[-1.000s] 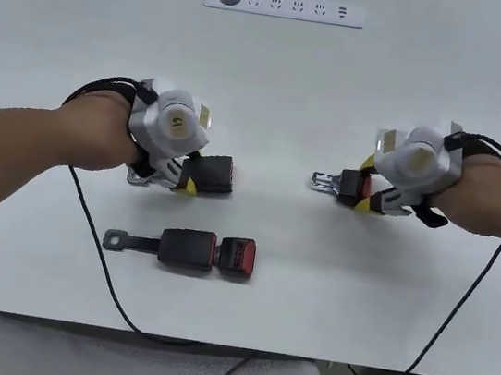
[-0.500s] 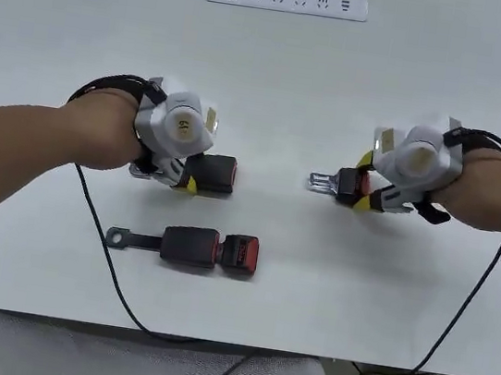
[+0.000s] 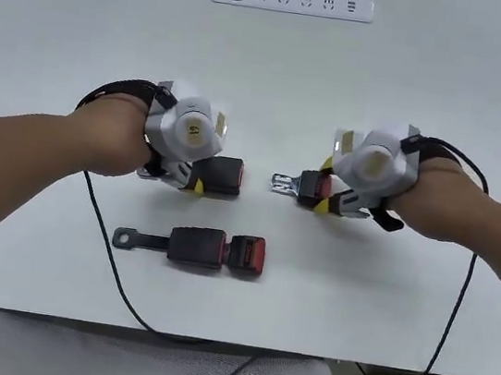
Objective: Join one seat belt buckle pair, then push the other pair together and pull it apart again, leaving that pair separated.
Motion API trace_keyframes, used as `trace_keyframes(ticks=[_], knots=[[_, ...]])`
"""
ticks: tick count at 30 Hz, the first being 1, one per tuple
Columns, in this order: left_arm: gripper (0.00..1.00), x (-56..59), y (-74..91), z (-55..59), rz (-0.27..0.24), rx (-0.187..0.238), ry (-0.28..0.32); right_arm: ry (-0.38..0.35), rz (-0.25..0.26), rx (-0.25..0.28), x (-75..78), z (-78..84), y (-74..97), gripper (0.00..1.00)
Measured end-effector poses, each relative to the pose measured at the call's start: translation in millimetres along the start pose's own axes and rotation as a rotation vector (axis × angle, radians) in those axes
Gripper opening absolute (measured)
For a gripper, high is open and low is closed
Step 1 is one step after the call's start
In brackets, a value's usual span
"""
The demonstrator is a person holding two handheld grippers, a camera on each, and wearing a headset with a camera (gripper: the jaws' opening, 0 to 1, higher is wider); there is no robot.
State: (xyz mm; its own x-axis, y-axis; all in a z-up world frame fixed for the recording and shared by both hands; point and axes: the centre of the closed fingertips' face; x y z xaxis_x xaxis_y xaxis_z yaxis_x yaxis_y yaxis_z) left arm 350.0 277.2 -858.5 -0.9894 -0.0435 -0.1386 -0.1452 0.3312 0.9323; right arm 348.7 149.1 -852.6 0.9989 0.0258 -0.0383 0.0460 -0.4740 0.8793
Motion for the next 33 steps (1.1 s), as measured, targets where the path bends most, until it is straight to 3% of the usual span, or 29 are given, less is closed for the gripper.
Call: trace_keyframes(ticks=[3,10,16,25,27,33], knots=[[0.32,0.0,0.1,-0.4,-0.002,-0.001,-0.007,0.030,0.008,-0.014,-0.6,-8.9,-5.7,0.34],[0.32,0.0,0.4,-0.5,-0.010,-0.006,-0.012,0.014,0.001,-0.011,6.1,-22.8,-15.2,0.34],[0.32,0.1,0.7,-0.4,-0.015,-0.004,-0.005,0.051,-0.002,-0.027,5.0,-26.1,-17.8,0.34],[0.32,0.9,-0.3,-1.9,-0.005,-0.015,-0.030,0.059,-0.005,0.007,3.0,-36.1,-25.7,0.33],[0.32,1.7,0.2,-1.5,-0.009,-0.026,-0.033,0.081,-0.005,-0.015,2.9,-34.3,-27.3,0.33],[0.31,-1.8,-2.0,1.5,-0.010,-0.033,-0.027,0.047,-0.015,0.011,2.8,-36.7,-26.8,0.32]])
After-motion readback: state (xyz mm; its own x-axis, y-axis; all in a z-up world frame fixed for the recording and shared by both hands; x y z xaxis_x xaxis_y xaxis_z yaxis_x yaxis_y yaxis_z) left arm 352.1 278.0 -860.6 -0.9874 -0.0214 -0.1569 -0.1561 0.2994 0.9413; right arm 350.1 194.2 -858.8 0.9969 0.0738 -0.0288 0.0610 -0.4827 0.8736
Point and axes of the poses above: the centre of the closed fingertips' face, and the gripper's own axes: y roughly backward along the fingers, x roughly to its right, z roughly out of its underside, and after that the axes turned 7 degrees about -z, right-handed
